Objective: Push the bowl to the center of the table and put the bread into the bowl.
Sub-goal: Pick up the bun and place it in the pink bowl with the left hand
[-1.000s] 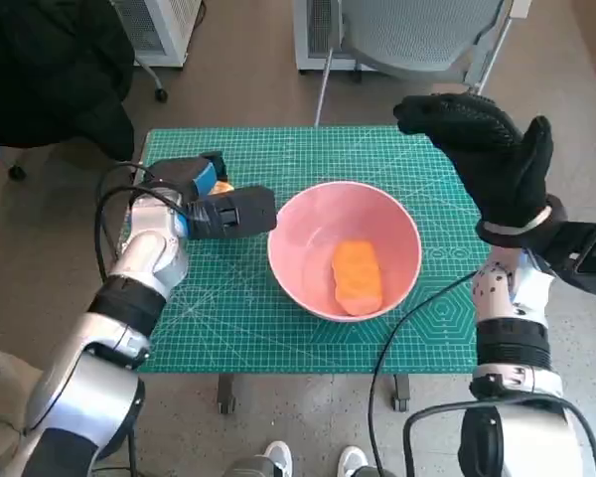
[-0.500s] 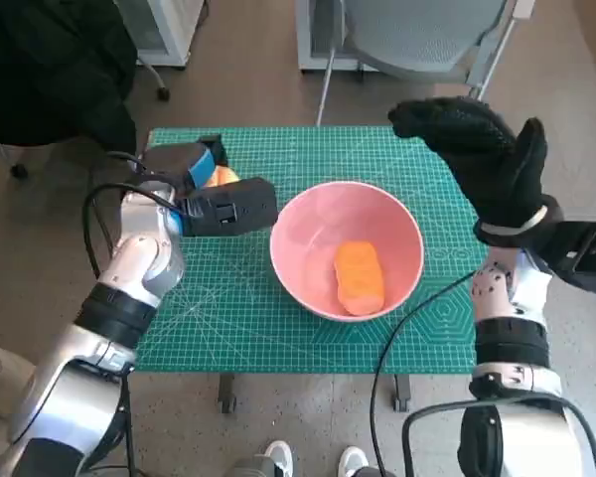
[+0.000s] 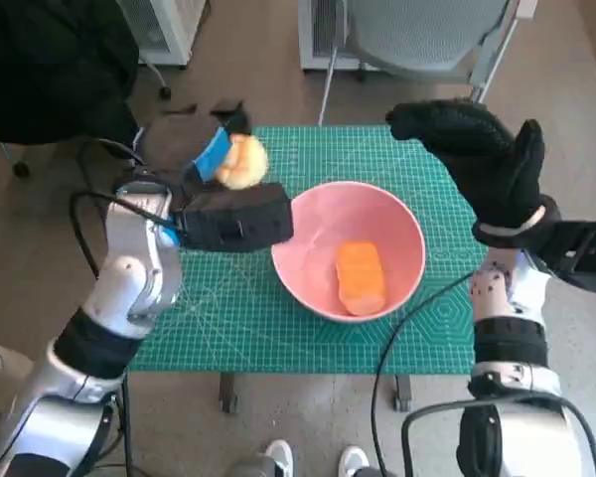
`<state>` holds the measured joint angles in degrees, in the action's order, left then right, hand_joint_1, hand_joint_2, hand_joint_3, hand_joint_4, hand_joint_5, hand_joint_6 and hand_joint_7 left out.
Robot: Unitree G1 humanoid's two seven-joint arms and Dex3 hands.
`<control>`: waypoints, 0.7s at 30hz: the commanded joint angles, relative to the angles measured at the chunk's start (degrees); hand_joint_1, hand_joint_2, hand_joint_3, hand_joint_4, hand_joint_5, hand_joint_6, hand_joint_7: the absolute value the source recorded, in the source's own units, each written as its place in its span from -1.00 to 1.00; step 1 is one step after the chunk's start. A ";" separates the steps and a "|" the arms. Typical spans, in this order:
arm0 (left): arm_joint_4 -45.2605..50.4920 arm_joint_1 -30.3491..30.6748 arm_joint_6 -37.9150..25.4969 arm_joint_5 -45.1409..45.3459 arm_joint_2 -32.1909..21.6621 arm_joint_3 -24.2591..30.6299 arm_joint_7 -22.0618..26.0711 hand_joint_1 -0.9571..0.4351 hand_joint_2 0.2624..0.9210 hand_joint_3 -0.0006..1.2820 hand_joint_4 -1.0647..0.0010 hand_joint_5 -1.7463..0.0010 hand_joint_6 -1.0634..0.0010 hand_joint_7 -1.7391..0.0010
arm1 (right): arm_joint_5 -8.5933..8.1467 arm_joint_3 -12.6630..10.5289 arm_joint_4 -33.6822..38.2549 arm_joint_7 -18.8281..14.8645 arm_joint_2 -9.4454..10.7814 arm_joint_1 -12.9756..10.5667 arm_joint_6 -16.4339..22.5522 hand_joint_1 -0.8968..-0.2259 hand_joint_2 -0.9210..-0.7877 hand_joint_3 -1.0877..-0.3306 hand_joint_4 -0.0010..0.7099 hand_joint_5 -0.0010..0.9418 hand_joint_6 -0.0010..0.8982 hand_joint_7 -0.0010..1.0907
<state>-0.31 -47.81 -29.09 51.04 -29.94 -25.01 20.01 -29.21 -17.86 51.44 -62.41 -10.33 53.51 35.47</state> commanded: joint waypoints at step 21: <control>0.77 0.87 11.57 1.62 10.85 -3.40 1.55 0.38 0.19 0.02 0.04 -0.80 -0.10 -0.40 | -0.07 -0.34 -0.32 -0.60 -0.21 -0.70 -0.77 -0.34 -1.00 0.06 -0.44 -0.99 -0.41 -0.99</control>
<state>4.06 -44.99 -17.83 52.52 -20.48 -27.38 20.18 -29.28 -18.18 51.51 -63.03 -10.36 53.55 35.37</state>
